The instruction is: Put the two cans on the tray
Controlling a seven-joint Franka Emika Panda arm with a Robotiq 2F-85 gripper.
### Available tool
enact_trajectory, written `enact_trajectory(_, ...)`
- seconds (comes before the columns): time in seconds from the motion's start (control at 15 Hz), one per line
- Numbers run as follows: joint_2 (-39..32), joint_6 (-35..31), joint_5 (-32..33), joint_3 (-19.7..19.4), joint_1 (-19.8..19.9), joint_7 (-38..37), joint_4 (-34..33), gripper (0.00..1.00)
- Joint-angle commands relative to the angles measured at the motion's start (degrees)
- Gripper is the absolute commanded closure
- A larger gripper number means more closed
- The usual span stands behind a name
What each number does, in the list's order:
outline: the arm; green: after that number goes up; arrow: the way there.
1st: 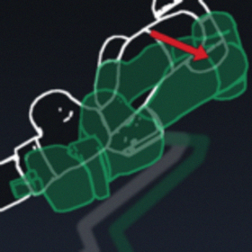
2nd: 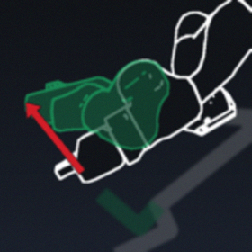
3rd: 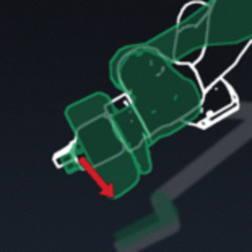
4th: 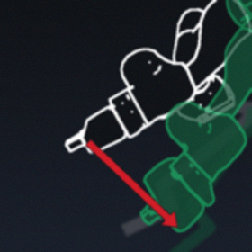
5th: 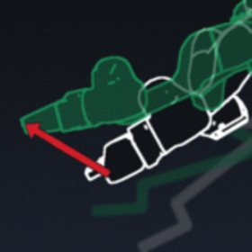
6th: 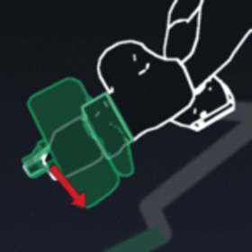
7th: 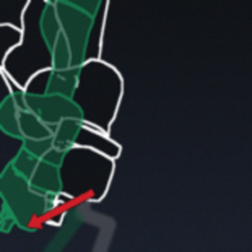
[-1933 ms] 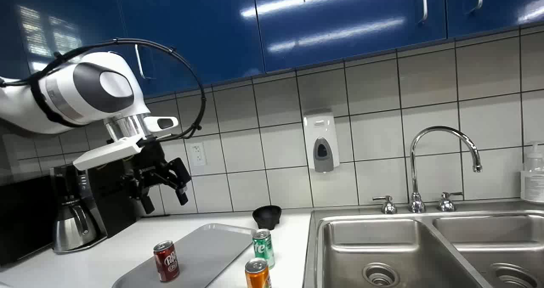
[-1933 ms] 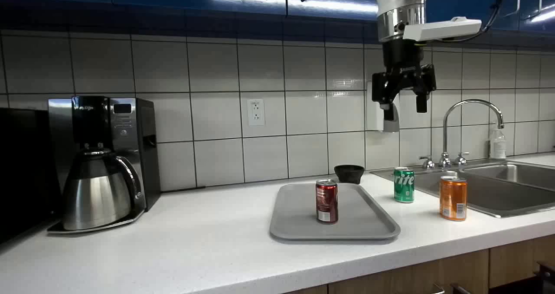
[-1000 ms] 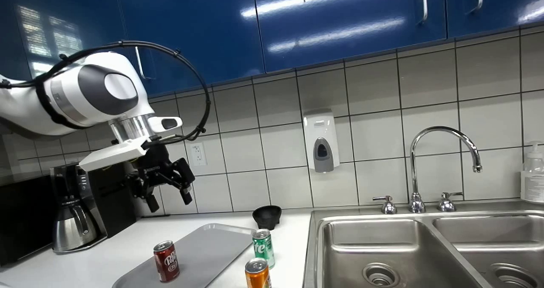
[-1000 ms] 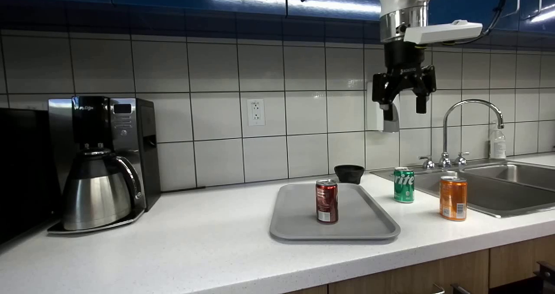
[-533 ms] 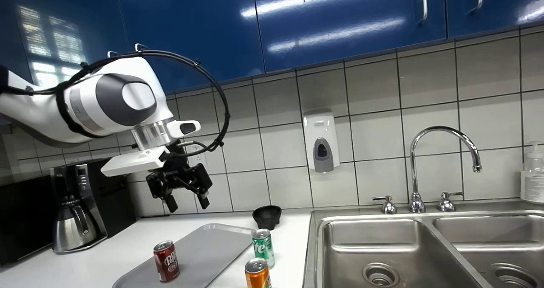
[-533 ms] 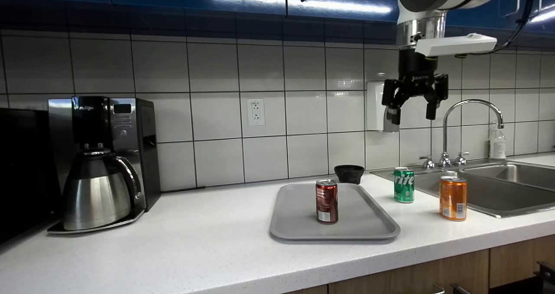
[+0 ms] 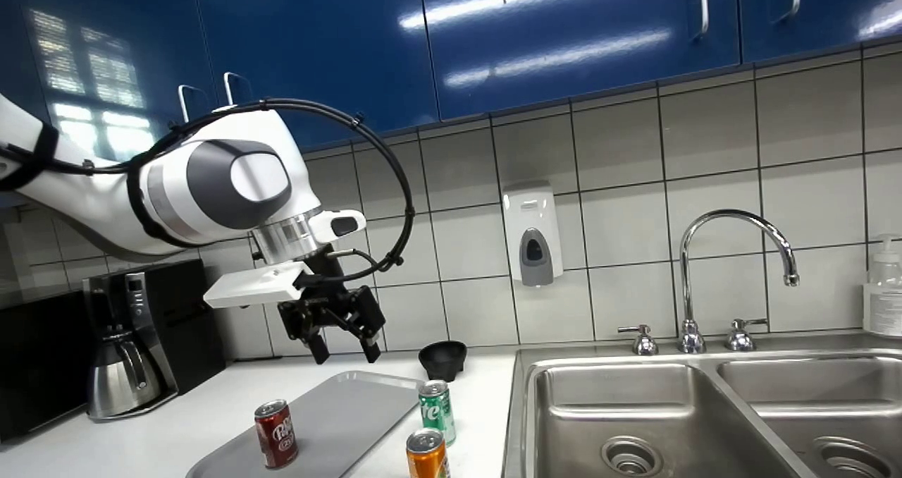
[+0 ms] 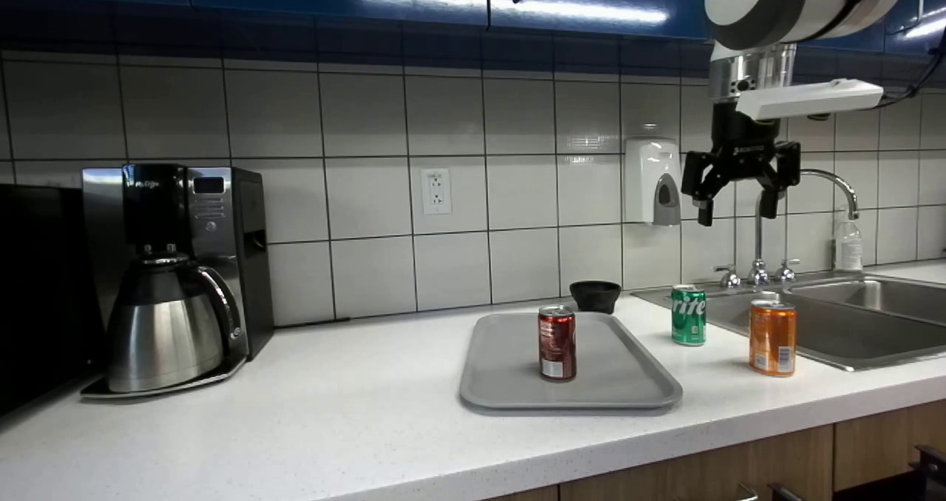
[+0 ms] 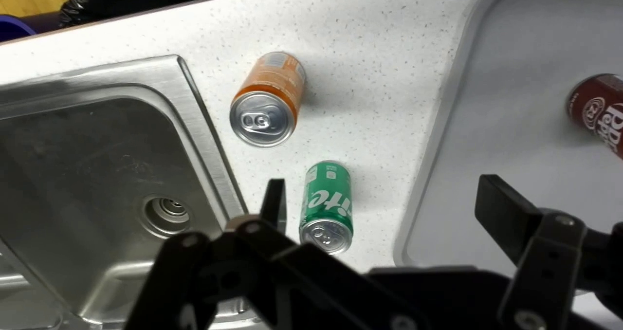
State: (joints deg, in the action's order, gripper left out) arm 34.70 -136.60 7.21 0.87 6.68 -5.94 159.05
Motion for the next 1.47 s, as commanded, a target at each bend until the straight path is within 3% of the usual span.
enact_trajectory(0.0,-2.37,-2.13,2.73,-0.03,3.50,-1.90,-0.07,0.00)
enact_trajectory(0.6,-9.76,-5.31,7.32,-1.24,8.52,-4.04,-0.06,0.00)
enact_trajectory(1.4,-23.50,-19.00,8.80,-2.09,8.17,-6.21,0.03,0.00)
